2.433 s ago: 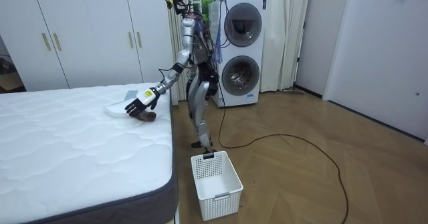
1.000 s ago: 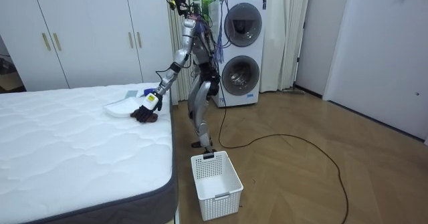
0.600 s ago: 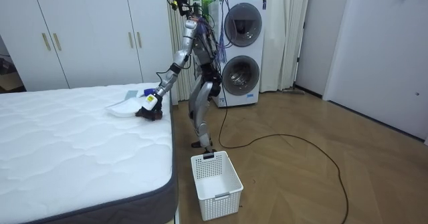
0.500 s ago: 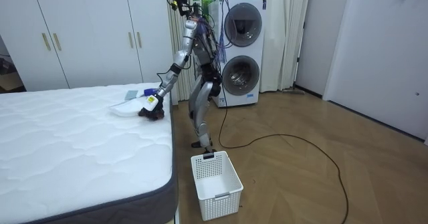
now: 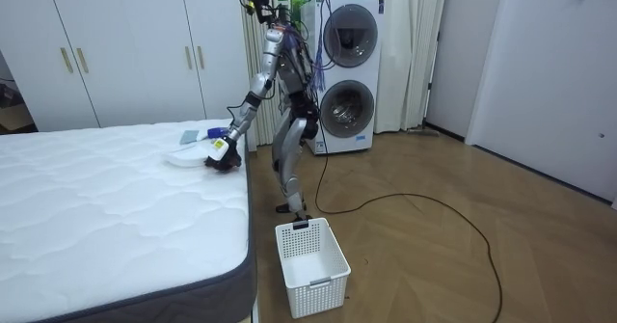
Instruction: Clean bed
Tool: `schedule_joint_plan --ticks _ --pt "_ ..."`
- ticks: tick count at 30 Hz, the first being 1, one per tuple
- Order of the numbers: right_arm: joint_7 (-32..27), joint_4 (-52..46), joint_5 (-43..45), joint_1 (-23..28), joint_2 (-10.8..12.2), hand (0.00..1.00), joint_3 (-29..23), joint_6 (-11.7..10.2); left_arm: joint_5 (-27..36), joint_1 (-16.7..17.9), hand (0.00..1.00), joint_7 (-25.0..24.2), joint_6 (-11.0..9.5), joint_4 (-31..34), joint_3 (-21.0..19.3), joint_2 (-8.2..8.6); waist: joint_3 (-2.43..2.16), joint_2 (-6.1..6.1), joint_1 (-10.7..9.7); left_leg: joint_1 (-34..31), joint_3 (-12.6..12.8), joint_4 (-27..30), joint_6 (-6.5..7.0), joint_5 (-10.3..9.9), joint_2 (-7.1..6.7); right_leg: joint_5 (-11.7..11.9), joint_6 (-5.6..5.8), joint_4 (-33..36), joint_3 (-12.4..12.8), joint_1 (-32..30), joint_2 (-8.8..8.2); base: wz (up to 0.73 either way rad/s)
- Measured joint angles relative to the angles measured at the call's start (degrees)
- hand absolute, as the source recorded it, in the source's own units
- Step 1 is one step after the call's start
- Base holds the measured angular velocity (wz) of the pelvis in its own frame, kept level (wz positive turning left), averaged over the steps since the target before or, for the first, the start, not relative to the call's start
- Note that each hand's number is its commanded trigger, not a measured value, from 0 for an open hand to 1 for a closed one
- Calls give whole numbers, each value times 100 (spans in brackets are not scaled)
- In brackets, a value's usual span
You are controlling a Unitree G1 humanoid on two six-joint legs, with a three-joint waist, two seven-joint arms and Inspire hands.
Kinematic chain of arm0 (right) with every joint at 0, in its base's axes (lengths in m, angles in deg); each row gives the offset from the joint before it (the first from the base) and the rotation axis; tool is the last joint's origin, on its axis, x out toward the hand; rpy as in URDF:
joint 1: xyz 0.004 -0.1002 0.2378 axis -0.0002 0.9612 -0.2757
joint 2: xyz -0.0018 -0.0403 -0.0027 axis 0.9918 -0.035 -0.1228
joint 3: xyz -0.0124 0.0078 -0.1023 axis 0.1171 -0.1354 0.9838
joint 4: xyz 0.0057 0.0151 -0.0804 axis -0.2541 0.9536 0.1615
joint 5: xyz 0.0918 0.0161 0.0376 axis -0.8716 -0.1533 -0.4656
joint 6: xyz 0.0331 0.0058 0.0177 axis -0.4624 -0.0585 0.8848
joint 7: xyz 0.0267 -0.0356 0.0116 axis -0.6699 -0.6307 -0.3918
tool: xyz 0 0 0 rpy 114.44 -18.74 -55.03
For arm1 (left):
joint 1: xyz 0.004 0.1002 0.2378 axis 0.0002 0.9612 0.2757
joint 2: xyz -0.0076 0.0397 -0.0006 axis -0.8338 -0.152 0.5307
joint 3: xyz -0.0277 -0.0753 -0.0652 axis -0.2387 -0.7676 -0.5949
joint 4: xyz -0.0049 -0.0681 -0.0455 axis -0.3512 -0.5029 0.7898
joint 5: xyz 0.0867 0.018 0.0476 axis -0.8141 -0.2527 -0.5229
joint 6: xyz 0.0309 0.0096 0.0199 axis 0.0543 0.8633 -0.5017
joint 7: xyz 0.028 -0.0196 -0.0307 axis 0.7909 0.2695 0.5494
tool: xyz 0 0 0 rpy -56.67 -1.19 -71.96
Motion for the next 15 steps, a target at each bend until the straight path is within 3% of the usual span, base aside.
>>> schedule_joint_plan --ticks 15 --pt "-47 6 3 4 -2 0 -3 -1 -31 -44 100 6 8 -1 -78 -24 -4 11 24 16 -3 -32 -8 -4 13 1 0 -47 -23 29 9 0"
